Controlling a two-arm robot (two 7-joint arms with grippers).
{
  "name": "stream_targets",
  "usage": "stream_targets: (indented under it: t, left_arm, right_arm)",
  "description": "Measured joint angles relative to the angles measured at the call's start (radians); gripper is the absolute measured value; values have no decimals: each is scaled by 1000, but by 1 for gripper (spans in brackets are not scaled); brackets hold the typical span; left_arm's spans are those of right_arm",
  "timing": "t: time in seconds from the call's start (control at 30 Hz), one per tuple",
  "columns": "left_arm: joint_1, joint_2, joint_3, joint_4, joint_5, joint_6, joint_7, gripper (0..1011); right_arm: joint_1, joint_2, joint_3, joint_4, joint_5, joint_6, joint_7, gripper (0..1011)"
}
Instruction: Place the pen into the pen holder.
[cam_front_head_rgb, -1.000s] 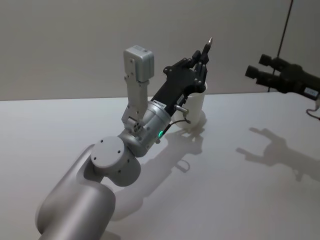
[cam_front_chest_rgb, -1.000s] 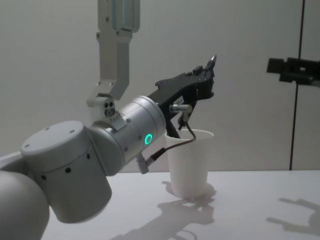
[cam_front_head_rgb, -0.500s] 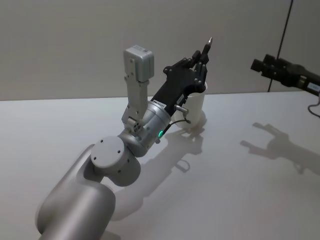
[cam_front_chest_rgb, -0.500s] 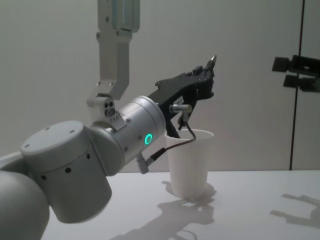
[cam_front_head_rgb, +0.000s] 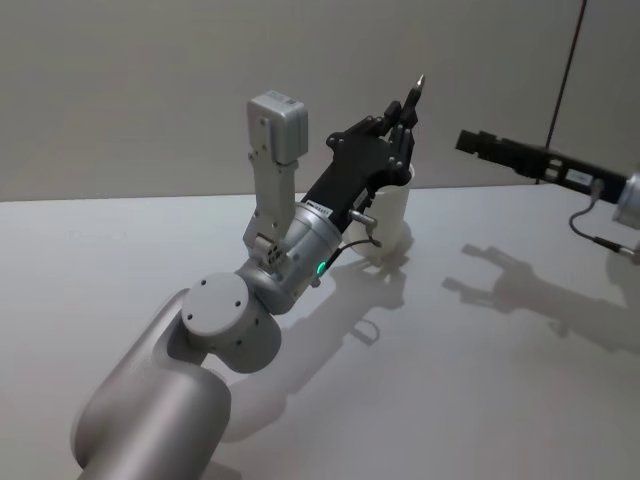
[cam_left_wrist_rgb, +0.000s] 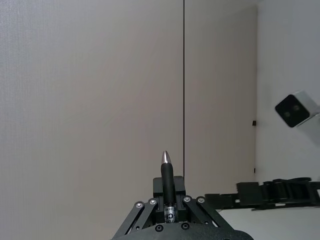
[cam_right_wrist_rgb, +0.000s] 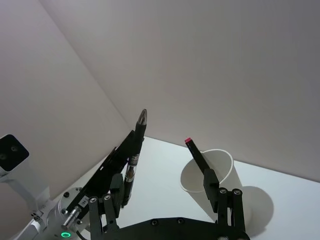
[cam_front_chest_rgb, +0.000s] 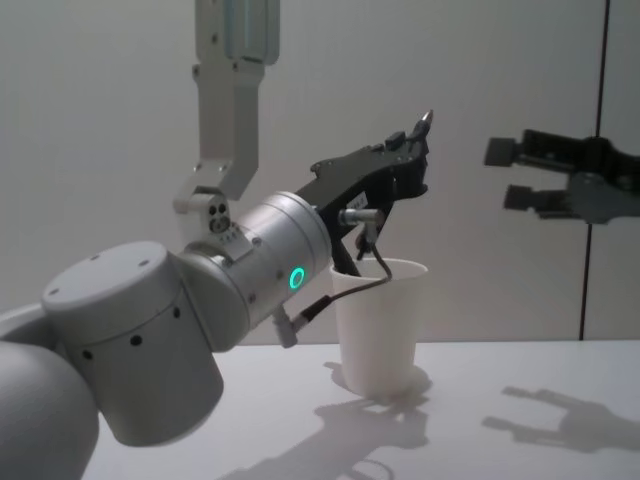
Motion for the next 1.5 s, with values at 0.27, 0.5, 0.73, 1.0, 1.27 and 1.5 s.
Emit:
stream_targets:
  t: [0.27, 0.5, 0.73, 1.0, 1.27, 1.5]
  left_arm:
    - [0, 0, 0, 0, 0, 0, 0, 123]
    - [0, 0, 0, 0, 0, 0, 0, 123]
    - [0, 0, 0, 0, 0, 0, 0, 123]
    - [0, 0, 0, 0, 0, 0, 0, 123]
    - [0, 0, 0, 0, 0, 0, 0, 123]
    - [0, 0, 0, 0, 0, 0, 0, 123]
  right_arm:
    - [66, -24, -32, 119, 14, 5, 34, 1001]
    - [105, -36, -50, 190, 27, -8, 56, 1001]
    - [128, -41, -59, 231, 39, -27, 76, 1001]
    - [140, -40, -64, 253, 48, -50, 103, 1001]
    - [142, -35, -68, 254, 49, -68, 111, 1001]
    - [143, -32, -70, 254, 50, -77, 116, 1001]
